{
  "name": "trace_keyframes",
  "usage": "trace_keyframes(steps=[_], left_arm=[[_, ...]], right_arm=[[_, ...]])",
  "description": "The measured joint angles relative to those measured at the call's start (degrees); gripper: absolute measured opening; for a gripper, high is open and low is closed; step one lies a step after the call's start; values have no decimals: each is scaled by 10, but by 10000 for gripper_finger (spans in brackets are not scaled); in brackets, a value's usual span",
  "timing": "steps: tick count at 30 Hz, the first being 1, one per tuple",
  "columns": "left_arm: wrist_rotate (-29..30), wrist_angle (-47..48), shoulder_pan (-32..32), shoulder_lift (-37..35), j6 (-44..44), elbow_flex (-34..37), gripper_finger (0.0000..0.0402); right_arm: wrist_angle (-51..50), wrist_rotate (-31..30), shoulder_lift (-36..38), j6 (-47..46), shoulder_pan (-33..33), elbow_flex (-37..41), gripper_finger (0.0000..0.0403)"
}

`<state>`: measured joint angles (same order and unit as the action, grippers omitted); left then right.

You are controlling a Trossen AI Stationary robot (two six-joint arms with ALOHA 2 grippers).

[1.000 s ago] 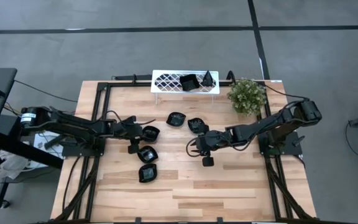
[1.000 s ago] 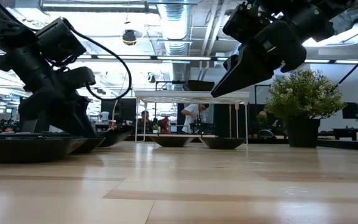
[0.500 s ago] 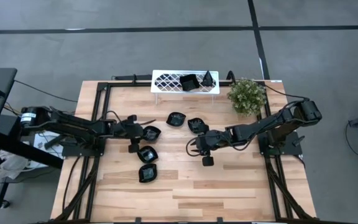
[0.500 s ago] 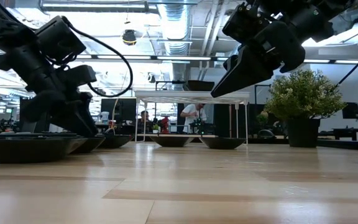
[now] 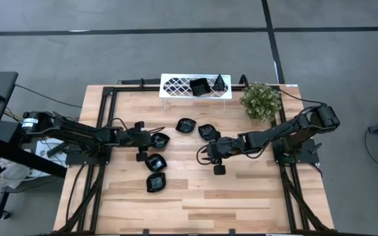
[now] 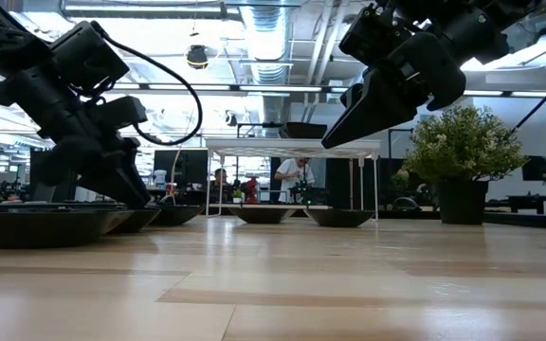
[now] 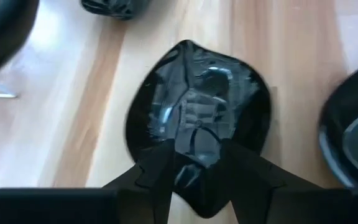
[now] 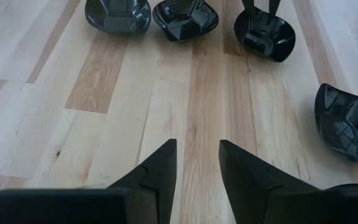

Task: Pick & Place Mini shaped plates
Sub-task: Put the leaf-shaped plate on the shelf

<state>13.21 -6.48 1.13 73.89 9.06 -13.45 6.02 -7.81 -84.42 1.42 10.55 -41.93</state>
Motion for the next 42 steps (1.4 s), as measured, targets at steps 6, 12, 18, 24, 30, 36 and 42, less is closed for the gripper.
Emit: trace_keyframes(steps=[6, 12, 18, 24, 30, 36, 42], left_arm=[[12, 0, -10, 0, 2, 0, 143], [42, 0, -58, 0, 14, 0, 142], [71, 1, -91, 0, 14, 0, 136], [101, 0, -118, 0, 15, 0, 137], [126, 0, -140, 0, 13, 0, 134], [125, 1, -142, 0, -13, 0, 133], [103, 5, -143, 0, -26, 0, 131]], right_arm=[[0, 0, 0, 0, 0, 0, 115], [0, 0, 0, 0, 0, 0, 115], [0, 0, 0, 0, 0, 0, 115], [0, 0, 0, 0, 0, 0, 115], [0, 0, 0, 0, 0, 0, 115], [0, 0, 0, 0, 0, 0, 115], [-1, 0, 0, 0, 0, 0, 115]])
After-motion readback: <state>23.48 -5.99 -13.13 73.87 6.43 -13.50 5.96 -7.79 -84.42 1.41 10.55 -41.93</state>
